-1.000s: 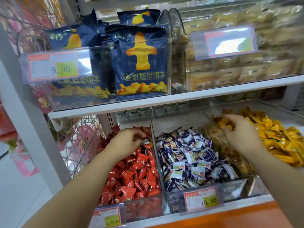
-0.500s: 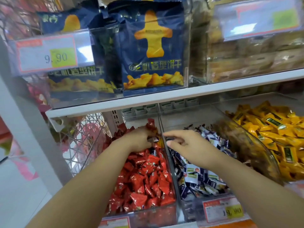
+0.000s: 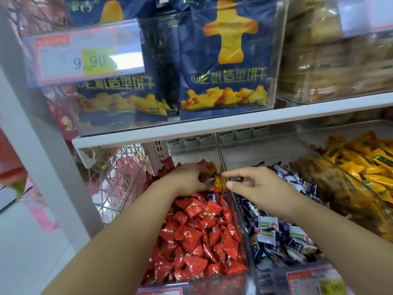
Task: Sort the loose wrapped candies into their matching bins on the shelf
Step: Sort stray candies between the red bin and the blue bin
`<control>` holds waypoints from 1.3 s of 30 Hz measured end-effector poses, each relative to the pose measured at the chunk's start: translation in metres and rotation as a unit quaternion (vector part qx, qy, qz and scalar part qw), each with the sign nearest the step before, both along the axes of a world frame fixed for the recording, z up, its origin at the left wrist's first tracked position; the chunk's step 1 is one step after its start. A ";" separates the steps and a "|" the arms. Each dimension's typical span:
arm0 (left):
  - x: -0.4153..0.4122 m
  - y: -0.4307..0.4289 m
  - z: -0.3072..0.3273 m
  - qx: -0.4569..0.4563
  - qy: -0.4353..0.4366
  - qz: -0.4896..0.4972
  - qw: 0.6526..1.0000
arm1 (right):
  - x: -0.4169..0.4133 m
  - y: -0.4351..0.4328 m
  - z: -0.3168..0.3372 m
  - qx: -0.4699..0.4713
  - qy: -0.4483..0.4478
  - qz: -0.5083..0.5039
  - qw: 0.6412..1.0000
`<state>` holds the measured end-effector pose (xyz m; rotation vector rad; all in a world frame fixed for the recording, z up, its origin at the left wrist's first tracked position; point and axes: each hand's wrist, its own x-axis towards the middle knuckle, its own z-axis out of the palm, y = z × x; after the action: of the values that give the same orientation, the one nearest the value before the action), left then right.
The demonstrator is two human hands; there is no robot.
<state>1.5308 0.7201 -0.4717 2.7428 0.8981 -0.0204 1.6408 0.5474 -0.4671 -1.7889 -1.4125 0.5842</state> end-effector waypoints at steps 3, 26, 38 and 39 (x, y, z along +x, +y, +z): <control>0.001 0.003 -0.003 0.005 0.007 0.002 1.000 | -0.001 -0.001 0.002 -0.001 0.002 0.000 1.000; -0.012 -0.032 0.016 -0.072 0.101 -0.037 0.992 | 0.000 -0.005 0.002 0.009 -0.007 0.020 1.000; -0.028 -0.034 0.053 -0.003 -0.145 0.017 0.989 | 0.017 0.003 -0.009 0.138 -0.005 -0.159 0.977; -0.022 -0.038 0.056 -0.009 -0.193 0.028 0.981 | 0.019 0.003 -0.008 0.169 -0.005 -0.200 0.965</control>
<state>1.5089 0.6816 -0.4161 2.5705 0.8535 0.4930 1.6598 0.5501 -0.4747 -1.7289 -1.0374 0.1116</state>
